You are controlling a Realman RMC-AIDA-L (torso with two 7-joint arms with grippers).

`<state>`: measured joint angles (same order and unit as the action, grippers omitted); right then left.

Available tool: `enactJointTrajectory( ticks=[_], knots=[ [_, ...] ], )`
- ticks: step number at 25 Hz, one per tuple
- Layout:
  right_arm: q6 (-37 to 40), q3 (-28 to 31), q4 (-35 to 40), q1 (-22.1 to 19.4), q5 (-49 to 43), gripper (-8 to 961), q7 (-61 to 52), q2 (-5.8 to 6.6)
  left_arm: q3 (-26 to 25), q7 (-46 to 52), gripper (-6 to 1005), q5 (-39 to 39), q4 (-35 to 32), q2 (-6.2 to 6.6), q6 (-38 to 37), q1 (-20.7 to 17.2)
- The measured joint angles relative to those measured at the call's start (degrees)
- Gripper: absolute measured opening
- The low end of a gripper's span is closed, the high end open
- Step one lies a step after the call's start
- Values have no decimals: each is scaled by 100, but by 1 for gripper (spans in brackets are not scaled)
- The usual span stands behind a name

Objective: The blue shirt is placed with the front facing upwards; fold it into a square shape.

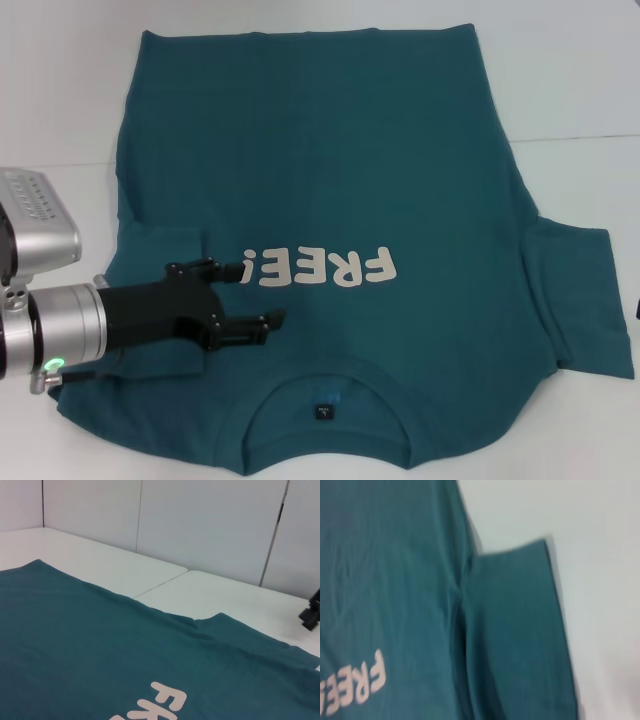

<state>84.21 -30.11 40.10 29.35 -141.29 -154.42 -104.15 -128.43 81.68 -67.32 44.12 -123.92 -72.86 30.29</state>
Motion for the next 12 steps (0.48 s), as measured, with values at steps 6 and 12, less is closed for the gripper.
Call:
enactJointTrajectory(
  ticks=[6,12],
  knots=[
    [547,129,0,-207,-5,536,-84,-8,67,-3,888,3,-34,0,0,40],
    [570,141,-1,-285,-9,646,-66,-38,203,-4,887,8,-129,0,135,94]
  ],
)
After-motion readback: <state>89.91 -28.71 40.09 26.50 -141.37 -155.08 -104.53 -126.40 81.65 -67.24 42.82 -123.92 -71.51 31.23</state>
